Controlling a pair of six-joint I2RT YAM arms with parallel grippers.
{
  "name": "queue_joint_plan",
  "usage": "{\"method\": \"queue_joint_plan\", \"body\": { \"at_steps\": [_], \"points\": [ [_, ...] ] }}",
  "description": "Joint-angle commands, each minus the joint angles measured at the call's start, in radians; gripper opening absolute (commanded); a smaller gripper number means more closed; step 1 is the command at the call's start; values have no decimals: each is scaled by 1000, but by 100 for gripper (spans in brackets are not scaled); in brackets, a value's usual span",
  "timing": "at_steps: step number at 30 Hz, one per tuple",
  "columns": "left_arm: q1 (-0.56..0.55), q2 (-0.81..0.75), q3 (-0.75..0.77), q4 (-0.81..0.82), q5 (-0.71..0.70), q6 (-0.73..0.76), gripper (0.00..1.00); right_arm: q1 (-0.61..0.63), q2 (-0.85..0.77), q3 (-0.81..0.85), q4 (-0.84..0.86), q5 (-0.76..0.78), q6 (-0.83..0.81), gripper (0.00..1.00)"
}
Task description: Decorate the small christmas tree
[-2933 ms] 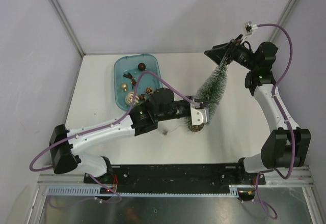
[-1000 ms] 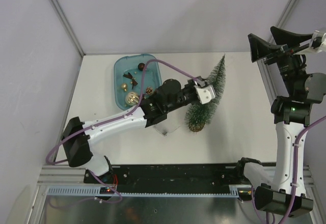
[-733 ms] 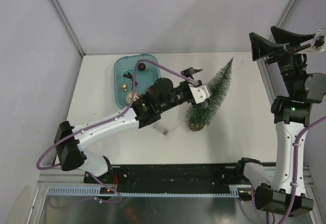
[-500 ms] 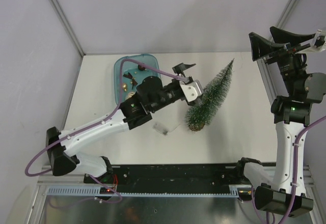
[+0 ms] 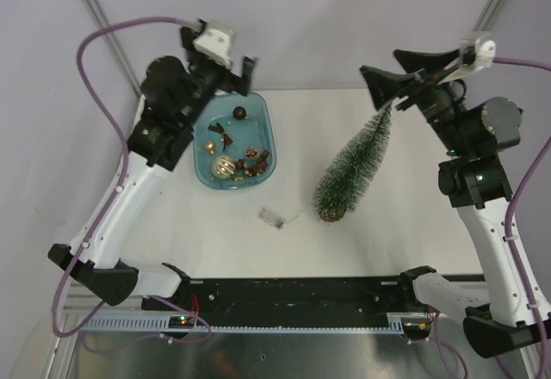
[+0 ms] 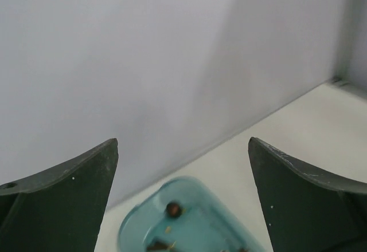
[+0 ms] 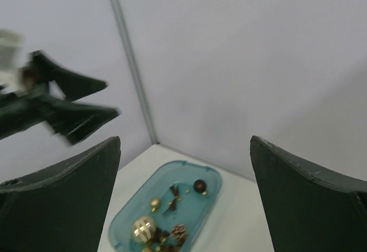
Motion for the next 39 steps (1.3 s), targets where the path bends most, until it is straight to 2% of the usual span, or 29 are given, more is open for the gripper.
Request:
{"method": "queue_joint_plan", "body": {
  "at_steps": [1,4,10,12,15,19,23,30,39],
  "points": [
    [230,39,-9,-237,113,-190,100,250,-14,97,-189,216,-210,99],
    [299,24,-125,-267,143,-176,100,495,-27,84,-259,346,-283,99],
    [322,42,-285,-294,184,-171,100,952,-31,20,-391,742,-429,99],
    [325,81,-292,-297,182,-171,100,1064,-23,0,-406,836,-432,96],
    [353,149,-283,-303,183,-180,100,1169,10,-13,-424,932,-422,92],
    [432,236,-276,-316,237,-218,100,1216,44,-17,-458,982,-384,86],
    [480,248,-318,-327,224,-183,100,1211,61,-43,-474,1027,-351,85],
    [506,234,-422,-329,225,-153,100,1159,177,-51,-490,1063,-319,98],
    [506,305,-455,-338,340,-183,100,1096,206,-51,-485,991,-253,99]
  ]
}}
